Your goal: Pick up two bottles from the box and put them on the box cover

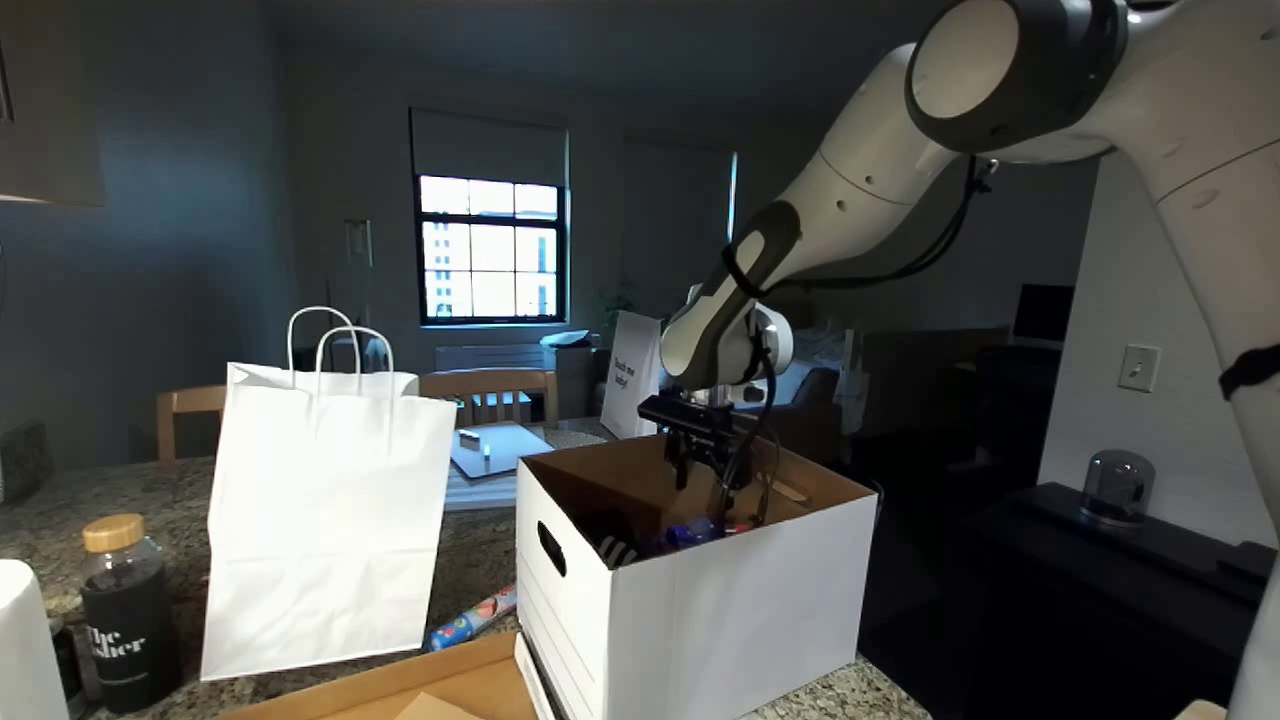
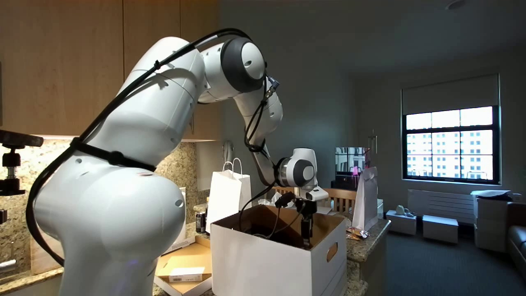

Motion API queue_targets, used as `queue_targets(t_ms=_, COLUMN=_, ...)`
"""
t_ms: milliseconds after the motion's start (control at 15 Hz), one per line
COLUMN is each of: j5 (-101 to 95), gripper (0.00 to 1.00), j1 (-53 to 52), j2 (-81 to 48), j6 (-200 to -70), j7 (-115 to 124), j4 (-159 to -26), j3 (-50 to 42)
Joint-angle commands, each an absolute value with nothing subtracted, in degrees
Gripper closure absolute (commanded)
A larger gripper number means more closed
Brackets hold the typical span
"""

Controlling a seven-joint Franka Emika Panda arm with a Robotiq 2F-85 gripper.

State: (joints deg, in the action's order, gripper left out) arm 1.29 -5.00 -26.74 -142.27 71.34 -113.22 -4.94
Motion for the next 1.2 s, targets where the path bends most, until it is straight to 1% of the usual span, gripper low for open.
queue_targets(t_ms=0, j5=1.2, gripper=0.00, j1=-5.6, j2=-29.2, j6=-142.5, j7=71.8, j4=-111.0, j3=-6.0)
queue_targets(t_ms=400, j5=1.7, gripper=0.00, j1=-5.5, j2=-31.9, j6=-141.7, j7=71.3, j4=-108.2, j3=-6.2)
queue_targets(t_ms=1133, j5=2.0, gripper=0.00, j1=-5.5, j2=-32.5, j6=-140.7, j7=70.6, j4=-106.7, j3=-5.8)
